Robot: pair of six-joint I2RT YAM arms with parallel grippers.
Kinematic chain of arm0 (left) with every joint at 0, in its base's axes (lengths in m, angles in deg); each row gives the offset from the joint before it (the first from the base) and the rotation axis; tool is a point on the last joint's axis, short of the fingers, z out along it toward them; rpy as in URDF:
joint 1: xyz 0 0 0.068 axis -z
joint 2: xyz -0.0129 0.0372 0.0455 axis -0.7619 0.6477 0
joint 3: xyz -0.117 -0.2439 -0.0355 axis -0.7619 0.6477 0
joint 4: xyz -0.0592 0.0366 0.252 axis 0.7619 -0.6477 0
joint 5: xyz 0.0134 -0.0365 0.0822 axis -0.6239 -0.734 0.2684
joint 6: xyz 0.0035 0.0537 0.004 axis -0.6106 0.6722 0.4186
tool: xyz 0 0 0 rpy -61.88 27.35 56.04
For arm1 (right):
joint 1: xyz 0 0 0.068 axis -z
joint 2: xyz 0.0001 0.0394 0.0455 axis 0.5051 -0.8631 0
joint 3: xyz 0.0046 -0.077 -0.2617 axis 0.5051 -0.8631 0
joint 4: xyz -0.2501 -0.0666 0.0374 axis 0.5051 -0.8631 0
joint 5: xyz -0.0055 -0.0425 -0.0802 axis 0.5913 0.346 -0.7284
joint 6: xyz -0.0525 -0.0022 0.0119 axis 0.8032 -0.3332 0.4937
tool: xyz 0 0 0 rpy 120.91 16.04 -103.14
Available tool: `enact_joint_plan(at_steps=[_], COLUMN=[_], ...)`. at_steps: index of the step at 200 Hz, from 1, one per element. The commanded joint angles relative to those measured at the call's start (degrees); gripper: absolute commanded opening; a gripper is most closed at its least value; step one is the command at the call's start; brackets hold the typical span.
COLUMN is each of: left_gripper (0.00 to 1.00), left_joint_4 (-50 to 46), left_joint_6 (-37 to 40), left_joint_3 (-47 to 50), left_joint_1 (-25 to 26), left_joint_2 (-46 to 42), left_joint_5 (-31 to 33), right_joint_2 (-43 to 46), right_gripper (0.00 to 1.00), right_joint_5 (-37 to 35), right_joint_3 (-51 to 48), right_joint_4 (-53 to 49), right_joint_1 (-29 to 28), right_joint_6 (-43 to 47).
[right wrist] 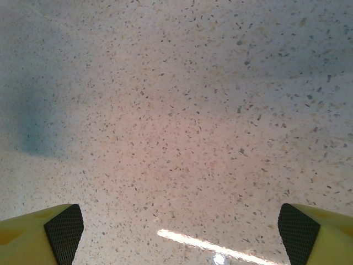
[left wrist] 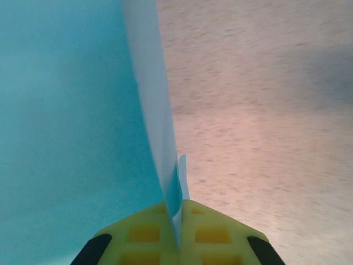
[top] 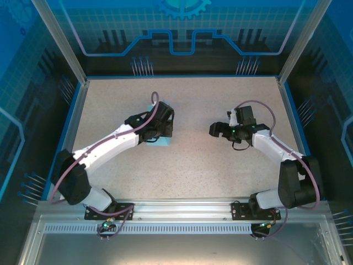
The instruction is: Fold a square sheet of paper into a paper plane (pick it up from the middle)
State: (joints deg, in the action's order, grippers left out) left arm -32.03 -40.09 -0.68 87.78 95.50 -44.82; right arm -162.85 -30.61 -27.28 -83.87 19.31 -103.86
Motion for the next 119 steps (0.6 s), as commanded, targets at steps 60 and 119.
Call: enact_joint_plan(at_steps=[60,119], left_gripper=[0.06,0.10], left_joint_4=[-19.6,-20.2], left_joint_6=[-3.5,-6.9], left_joint_3=[-13.0,-19.4], left_joint_1=[4.7,8.1], left_joint_2=[22.0,32.8], left_joint_5=[18.0,16.0], right_joint_2=[1.2,1.3], right_gripper=[0.95,0.95], right_joint_5=[-2.7,-2.9], right_joint_3=[-0.6,-0.9], right_joint_4=[-1.1,-1.3], right_joint_1=[1.8,2.1], right_joint_6=[0.3,-0.9])
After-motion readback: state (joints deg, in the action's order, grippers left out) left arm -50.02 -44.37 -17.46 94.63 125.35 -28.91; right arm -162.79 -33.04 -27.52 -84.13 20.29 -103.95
